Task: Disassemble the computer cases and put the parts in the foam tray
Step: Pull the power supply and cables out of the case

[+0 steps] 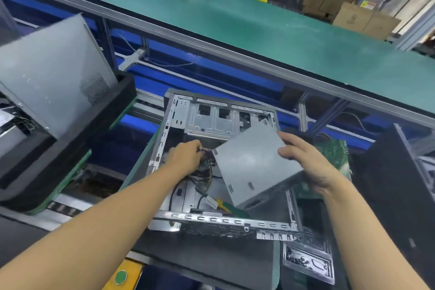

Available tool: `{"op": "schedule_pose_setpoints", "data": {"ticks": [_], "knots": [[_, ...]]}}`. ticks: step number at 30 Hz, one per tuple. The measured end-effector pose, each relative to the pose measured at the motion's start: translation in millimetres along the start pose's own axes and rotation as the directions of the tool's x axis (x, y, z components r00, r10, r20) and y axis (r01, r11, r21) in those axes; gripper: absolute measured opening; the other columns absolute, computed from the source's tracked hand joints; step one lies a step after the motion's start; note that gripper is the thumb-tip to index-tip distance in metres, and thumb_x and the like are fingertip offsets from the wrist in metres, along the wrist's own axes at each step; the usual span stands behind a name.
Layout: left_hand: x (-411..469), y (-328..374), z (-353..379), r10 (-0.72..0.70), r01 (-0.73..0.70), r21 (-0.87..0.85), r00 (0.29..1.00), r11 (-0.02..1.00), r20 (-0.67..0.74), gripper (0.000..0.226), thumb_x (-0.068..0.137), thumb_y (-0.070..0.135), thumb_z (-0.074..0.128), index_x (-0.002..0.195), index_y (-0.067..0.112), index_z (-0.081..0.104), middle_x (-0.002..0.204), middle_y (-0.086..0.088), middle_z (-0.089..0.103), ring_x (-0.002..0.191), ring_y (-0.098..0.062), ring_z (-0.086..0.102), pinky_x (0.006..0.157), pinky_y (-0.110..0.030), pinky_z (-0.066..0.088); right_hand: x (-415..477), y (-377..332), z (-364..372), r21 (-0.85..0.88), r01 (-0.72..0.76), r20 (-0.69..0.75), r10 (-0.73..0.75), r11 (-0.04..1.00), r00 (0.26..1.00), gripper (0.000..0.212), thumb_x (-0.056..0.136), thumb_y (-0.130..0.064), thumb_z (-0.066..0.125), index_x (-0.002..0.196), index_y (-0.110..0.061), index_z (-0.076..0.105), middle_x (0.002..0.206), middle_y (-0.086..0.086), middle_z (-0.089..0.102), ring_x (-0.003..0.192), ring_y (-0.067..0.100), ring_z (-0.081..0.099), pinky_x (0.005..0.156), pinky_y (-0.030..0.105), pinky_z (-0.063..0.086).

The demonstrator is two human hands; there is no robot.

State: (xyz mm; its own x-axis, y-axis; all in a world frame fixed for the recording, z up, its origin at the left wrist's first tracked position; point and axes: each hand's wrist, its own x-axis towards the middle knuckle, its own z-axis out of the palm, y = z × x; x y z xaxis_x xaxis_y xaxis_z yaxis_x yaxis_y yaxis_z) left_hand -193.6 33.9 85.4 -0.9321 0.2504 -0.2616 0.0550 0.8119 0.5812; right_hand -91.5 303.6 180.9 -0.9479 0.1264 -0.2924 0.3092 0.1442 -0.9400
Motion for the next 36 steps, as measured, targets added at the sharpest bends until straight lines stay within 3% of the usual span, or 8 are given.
{"op": "schedule_pose_setpoints", "data": {"ticks": [5, 12, 14, 17, 21, 28, 31, 36], "knots": [[-11.5, -7.7, -13.4, -0.131, 0.19, -0.279, 0.967, 0.941, 0.218, 0.019, 0.091, 0.029, 0.056, 0.078, 0.017, 0.059, 0.076, -0.003, 0.066, 0.072, -0.022, 0.058, 0.066, -0.03, 0.04, 4.2, 1.3, -0.5, -0.11, 0.007, 0.144, 0.009, 0.994, 0.99, 0.073, 0.064, -0.025, 0.074, 0.133, -0.04, 0.055, 0.122, -0.002, 0.067, 0.101, 0.012, 0.071, 0.077, 0.022, 0.055], [-36.4, 10.0, -39.3, -0.178, 0.193, -0.513, 0.981, 0.836, 0.079, 0.026, 0.085, 0.029, 0.052, 0.065, 0.014, 0.059, 0.063, 0.001, 0.067, 0.056, -0.013, 0.066, 0.055, -0.024, 0.044, 1.6, -23.8, -3.8, -0.516, 0.231, 0.353, -0.042, 0.825, 0.935, 0.109, 0.061, -0.015, 0.072, 0.145, -0.064, 0.023, 0.147, -0.038, 0.03, 0.097, 0.023, 0.068, 0.079, 0.046, 0.061], [-41.8, 8.5, -41.0, -0.17, 0.169, -0.437, 0.985, 0.883, 0.037, 0.034, 0.089, 0.03, 0.052, 0.057, 0.017, 0.056, 0.055, 0.005, 0.063, 0.045, -0.008, 0.053, 0.05, -0.025, 0.035, -5.3, -24.9, 4.9, -0.628, 0.312, 0.45, 0.005, 0.712, 0.893, 0.117, 0.058, -0.017, 0.068, 0.146, -0.067, 0.01, 0.146, -0.045, 0.017, 0.094, 0.016, 0.067, 0.066, 0.037, 0.062], [-48.6, 5.3, -29.2, -0.125, 0.107, -0.22, 0.989, 0.97, -0.073, 0.051, 0.094, 0.033, 0.059, 0.048, 0.018, 0.048, 0.038, 0.011, 0.047, 0.038, -0.003, 0.045, 0.046, -0.023, 0.028, -10.6, -11.6, 29.3, -0.684, 0.419, 0.536, 0.022, 0.597, 0.844, 0.121, 0.058, -0.024, 0.067, 0.148, -0.064, -0.002, 0.149, -0.031, 0.017, 0.129, 0.006, 0.041, 0.092, 0.028, 0.052], [-55.8, 3.4, -4.0, -0.102, 0.106, -0.212, 0.994, 0.971, 0.027, 0.035, 0.094, 0.037, 0.065, 0.07, 0.014, 0.074, 0.065, 0.004, 0.071, 0.046, 0.002, 0.052, 0.053, -0.021, 0.043, -1.7, 6.9, 55.5, -0.772, 0.488, 0.573, 0.114, 0.407, 0.811, 0.123, 0.064, -0.023, 0.071, 0.152, -0.055, -0.009, 0.152, -0.025, 0.011, 0.127, 0.016, 0.032, 0.108, 0.032, 0.034], [-47.1, -1.8, -1.9, -0.153, 0.159, -0.352, 0.987, 0.922, 0.045, 0.025, 0.096, 0.047, 0.055, 0.095, 0.028, 0.039, 0.066, 0.006, 0.074, 0.06, -0.005, 0.07, 0.061, -0.031, 0.051, 10.8, -1.7, 48.6, -0.76, 0.523, 0.591, 0.075, 0.385, 0.803, 0.121, 0.065, -0.023, 0.073, 0.155, -0.048, -0.004, 0.15, -0.028, 0.012, 0.124, 0.015, 0.032, 0.107, 0.03, 0.03], [-44.4, -3.6, -5.0, -0.107, 0.136, -0.313, 0.988, 0.94, 0.108, 0.013, 0.099, 0.042, 0.051, 0.1, 0.03, 0.052, 0.062, 0.008, 0.072, 0.063, -0.005, 0.071, 0.074, -0.032, 0.054, 12.5, -4.6, 40.1, -0.762, 0.55, 0.601, 0.059, 0.342, 0.797, 0.122, 0.066, -0.022, 0.073, 0.154, -0.051, -0.006, 0.15, -0.029, 0.011, 0.124, 0.014, 0.031, 0.104, 0.024, 0.026], [-47.5, -2.9, -6.8, -0.134, 0.138, -0.196, 0.99, 0.971, 0.034, 0.016, 0.099, 0.031, 0.047, 0.087, 0.031, 0.058, 0.07, 0.015, 0.072, 0.049, -0.001, 0.053, 0.057, -0.026, 0.043, 20.8, 1.8, 37.9, -0.791, 0.568, 0.592, 0.052, 0.228, 0.804, 0.121, 0.069, -0.028, 0.075, 0.155, -0.047, -0.008, 0.154, -0.021, 0.011, 0.127, 0.015, 0.031, 0.112, 0.031, 0.027]]}}
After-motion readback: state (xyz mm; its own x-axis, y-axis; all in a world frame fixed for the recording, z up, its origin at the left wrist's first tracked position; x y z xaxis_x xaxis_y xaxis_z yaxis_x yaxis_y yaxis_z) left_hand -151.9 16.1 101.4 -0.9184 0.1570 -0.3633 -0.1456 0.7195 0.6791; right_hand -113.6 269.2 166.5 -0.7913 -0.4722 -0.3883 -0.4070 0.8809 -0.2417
